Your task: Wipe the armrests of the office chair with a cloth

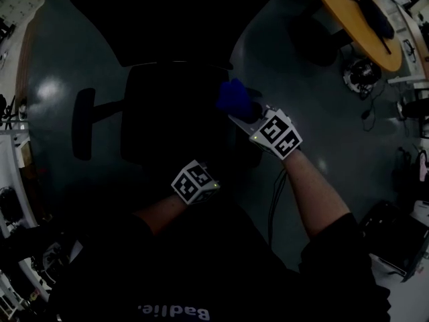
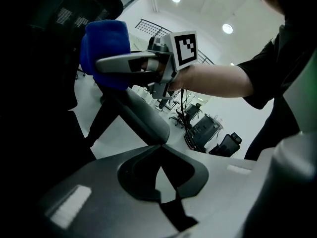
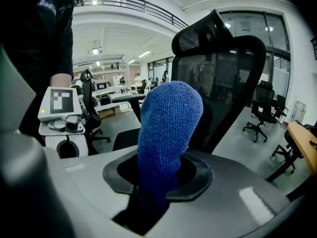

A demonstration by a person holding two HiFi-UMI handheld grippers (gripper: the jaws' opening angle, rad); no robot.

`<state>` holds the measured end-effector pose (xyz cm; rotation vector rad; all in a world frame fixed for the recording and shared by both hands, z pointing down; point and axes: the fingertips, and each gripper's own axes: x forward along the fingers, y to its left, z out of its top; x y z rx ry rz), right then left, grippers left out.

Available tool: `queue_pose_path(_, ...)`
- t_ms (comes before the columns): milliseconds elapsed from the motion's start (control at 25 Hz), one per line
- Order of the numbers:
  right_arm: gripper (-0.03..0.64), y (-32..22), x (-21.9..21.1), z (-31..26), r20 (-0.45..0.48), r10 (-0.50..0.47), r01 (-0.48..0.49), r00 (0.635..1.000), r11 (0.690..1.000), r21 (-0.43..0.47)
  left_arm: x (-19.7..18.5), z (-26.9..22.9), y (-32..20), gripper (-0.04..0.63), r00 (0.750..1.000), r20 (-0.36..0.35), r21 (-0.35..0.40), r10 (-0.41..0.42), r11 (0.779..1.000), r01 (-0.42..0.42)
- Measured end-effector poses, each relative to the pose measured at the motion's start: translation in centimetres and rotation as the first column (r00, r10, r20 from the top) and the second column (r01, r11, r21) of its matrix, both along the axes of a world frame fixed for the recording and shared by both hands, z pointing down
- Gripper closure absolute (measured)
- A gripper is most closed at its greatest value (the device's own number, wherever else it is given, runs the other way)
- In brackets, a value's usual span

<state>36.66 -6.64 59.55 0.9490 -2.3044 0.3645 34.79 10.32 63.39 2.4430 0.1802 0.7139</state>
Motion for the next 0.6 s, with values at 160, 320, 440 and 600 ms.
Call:
queue_pose_path(160,0.492,2.2,-1.0,0.1,0.018,-0.005,0.005,1.0,1.0,-0.015,-0.2,0.2,-0.1,0.575,1.0,-0.002,-0.001,0.0,1.0,0.0)
queue_pose_path(320,0.492,4.5,-2.1,0.1,0.039,0.006,-0.005,0.999,0.999,-0.036,-0.3,0.3,0.0,0.575,1.0,-0.011,0.004,0.003,1.0,-0.003)
queue_pose_path(440,0.492,6.1,-2.6,0.1,0.057,0.017,-0.014,0.998,0.999,-0.049,-0.3,0.3,-0.1,0.575,1.0,-0.021,-0.003,-0.001,1.0,0.001)
queue_pose_path(600,0.492,7.8,-3.1,-0.1,0.087,0.044,-0.039,0.995,0.997,-0.061,-0.2,0.3,-0.1,0.575,1.0,-0.029,-0.007,-0.004,1.0,0.004)
